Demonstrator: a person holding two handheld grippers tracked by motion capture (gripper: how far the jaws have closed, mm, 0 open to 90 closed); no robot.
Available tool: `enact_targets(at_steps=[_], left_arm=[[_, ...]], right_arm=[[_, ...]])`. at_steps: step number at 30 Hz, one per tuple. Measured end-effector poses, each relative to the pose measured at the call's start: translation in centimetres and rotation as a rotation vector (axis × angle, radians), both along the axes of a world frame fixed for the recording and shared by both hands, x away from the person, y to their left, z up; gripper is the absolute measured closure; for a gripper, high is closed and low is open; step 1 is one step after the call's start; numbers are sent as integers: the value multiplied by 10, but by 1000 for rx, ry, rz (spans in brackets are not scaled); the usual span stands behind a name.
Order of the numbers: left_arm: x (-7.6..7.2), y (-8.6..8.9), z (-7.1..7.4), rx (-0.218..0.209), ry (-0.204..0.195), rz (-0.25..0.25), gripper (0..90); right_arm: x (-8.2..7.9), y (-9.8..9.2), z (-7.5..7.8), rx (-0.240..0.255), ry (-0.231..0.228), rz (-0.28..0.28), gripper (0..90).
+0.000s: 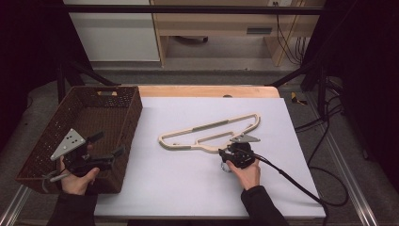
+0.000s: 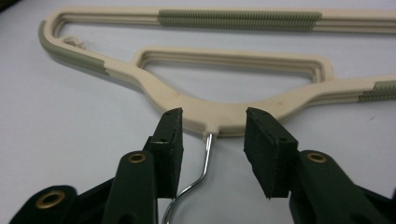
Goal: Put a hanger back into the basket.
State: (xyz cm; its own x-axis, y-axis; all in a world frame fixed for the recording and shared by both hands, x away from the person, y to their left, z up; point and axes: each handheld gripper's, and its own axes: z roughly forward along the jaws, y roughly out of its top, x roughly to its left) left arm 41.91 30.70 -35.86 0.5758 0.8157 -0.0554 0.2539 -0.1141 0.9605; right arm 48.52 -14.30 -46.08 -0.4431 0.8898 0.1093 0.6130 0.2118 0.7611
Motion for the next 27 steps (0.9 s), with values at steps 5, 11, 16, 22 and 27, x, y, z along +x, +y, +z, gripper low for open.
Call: enact_targets(at_steps=[5, 11, 16, 22, 27], left_arm=[[0, -2, 0, 0, 1, 2, 32], [0, -3, 0, 2, -3, 1, 35], [0, -4, -1, 10, 0, -4, 37], [1, -7, -3, 12, 4, -8, 40], [1, -9, -4, 28, 6, -11, 41]], right_arm=[[4, 0, -7, 2, 30, -7, 680], [6, 0, -12, 19, 48, 3, 777], [7, 2, -16, 18, 74, -1, 830], [6, 2, -16, 35, 82, -11, 868], [5, 2, -14, 50, 82, -27, 875]])
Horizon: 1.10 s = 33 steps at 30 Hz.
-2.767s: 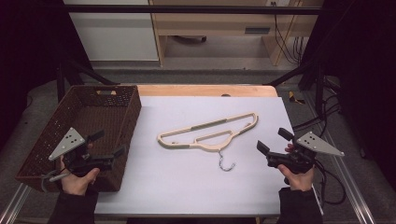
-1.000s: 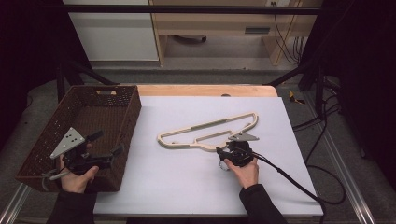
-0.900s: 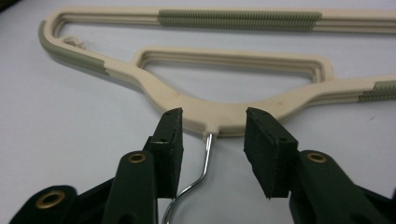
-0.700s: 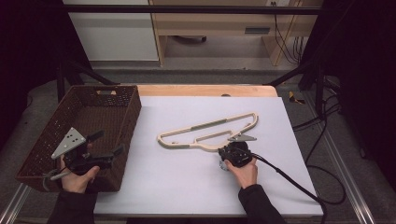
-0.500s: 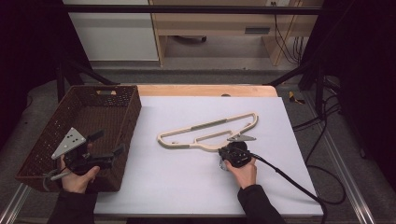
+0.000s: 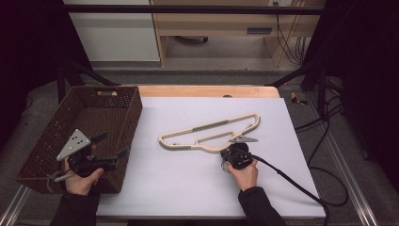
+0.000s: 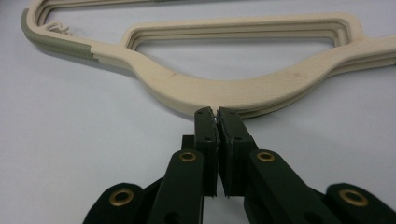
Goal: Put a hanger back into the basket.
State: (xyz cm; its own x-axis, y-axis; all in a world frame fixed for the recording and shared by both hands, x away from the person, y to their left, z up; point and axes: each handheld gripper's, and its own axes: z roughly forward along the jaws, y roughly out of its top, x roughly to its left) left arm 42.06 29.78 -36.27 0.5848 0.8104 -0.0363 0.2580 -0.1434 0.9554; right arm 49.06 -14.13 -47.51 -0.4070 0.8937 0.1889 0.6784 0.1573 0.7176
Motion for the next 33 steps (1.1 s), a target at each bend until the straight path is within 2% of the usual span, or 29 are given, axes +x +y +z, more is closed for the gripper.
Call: enact_targets(at_steps=[5, 8, 14, 16, 23, 25, 30, 31, 33], left_arm=[[0, -5, -1, 0, 0, -3, 45], [0, -11, 0, 20, -3, -15, 51], [0, -33, 1, 52, -2, -65, 58], [0, -44, 1, 58, 8, -88, 59], [12, -91, 0, 133, 28, -179, 67], [17, -106, -3, 162, 36, -197, 71], [37, -139, -13, 196, 84, -245, 81], [44, -152, -18, 211, 99, -264, 87], [48, -157, -21, 218, 104, -272, 87]], right_arm=[[0, -1, 2, -2, -4, -23, 882], [0, -2, 4, 5, -7, -32, 884], [1, -6, 12, 14, -14, -39, 887], [1, -8, 14, 9, -17, -35, 888], [1, -12, 21, 4, -23, -25, 889], [1, -13, 23, -4, -26, -22, 889], [1, -14, 23, -29, -33, -5, 889], [1, -14, 24, -36, -37, 2, 889], [1, -15, 24, -47, -44, 4, 889]])
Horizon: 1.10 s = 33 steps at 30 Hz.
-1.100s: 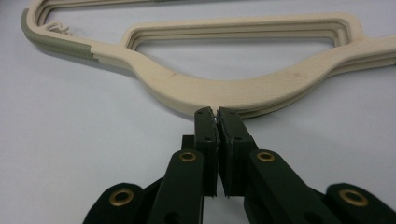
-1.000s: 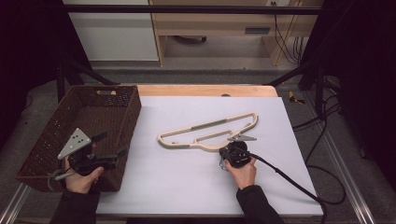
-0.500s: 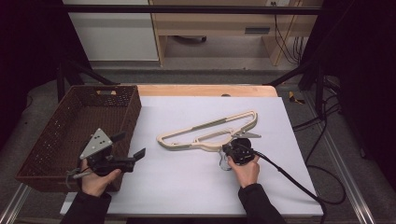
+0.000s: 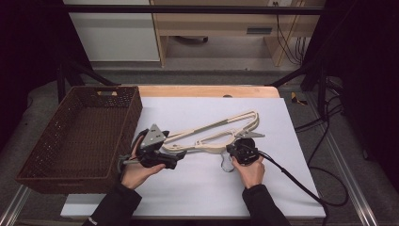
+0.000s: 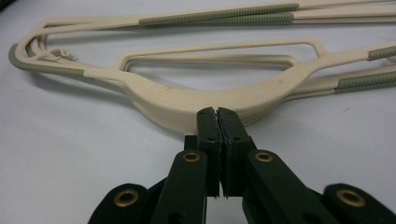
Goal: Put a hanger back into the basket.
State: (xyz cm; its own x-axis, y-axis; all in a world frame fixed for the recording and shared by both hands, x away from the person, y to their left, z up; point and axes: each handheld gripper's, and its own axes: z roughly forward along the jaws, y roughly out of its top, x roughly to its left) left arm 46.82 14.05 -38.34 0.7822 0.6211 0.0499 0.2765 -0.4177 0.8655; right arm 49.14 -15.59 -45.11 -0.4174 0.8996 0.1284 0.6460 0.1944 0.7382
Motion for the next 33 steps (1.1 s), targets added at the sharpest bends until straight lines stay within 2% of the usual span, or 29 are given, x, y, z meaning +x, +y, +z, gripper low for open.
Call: enact_targets(at_steps=[5, 8, 11, 19, 20, 23, 24, 26, 27, 28, 33], left_arm=[[14, -24, -12, 23, 27, -42, 94], [23, -38, -20, 39, 41, -60, 109], [27, -45, -24, 55, 44, -73, 119], [46, -76, -41, 142, 42, -95, 188], [50, -83, -44, 170, 39, -112, 221], [53, -91, -48, 184, 35, -124, 263], [57, -98, -51, 224, 29, -139, 272], [58, -102, -53, 230, 30, -144, 277], [61, -104, -55, 250, 28, -158, 283], [62, -108, -57, 244, 27, -155, 286], [68, -123, -65, 289, 21, -178, 370]], right_arm=[[-1, -1, 2, -26, -27, 5, 890], [-1, -2, 4, -18, -33, 16, 890], [-1, -3, 6, -16, -37, 25, 890], [-3, -3, 10, 6, -29, 37, 890], [-3, -3, 11, 2, -39, 39, 891], [-3, -3, 12, 1, -40, 37, 890], [-3, -3, 13, -3, -41, 38, 891], [-4, -3, 13, -4, -41, 38, 890], [-4, -3, 13, -4, -40, 39, 890], [-4, -3, 13, -2, -40, 39, 891], [-4, -3, 14, -7, -43, 42, 890]])
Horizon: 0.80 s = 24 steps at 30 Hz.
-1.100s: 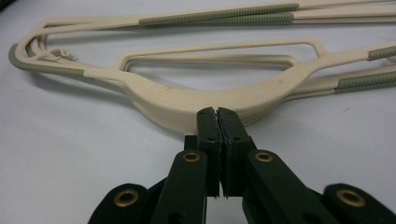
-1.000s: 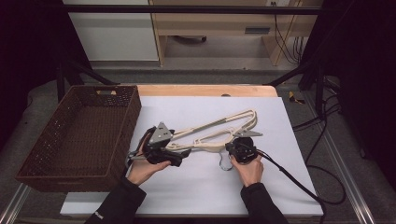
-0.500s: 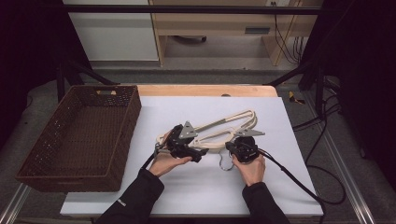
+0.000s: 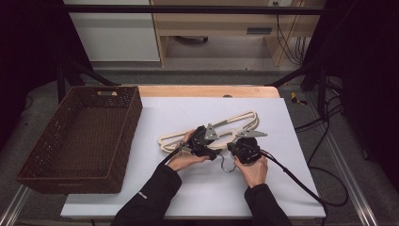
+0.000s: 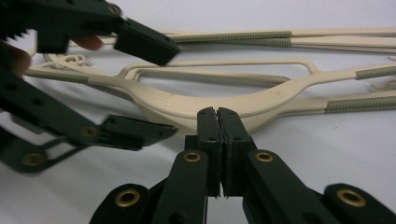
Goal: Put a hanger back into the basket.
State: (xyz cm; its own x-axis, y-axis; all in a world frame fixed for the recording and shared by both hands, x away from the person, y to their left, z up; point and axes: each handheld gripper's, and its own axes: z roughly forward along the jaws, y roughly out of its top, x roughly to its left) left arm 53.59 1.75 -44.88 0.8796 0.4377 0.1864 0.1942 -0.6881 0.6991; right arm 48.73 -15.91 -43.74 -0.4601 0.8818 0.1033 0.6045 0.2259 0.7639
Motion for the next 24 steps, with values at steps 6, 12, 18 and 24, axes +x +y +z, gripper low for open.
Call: enact_targets(at_steps=[6, 12, 18, 24], left_arm=[[5, -7, -7, 42, -10, -9, 508], [2, -9, -8, 79, -25, -28, 655], [-1, -9, -6, 109, -56, -51, 676], [-2, -4, 2, 99, -72, -50, 724]], right_arm=[[-2, -1, 3, 5, -7, 5, 890], [-4, 0, 6, -9, -20, 12, 890], [-4, 1, 7, -7, -11, 12, 881], [-11, -13, 29, 72, -112, 52, 687]])
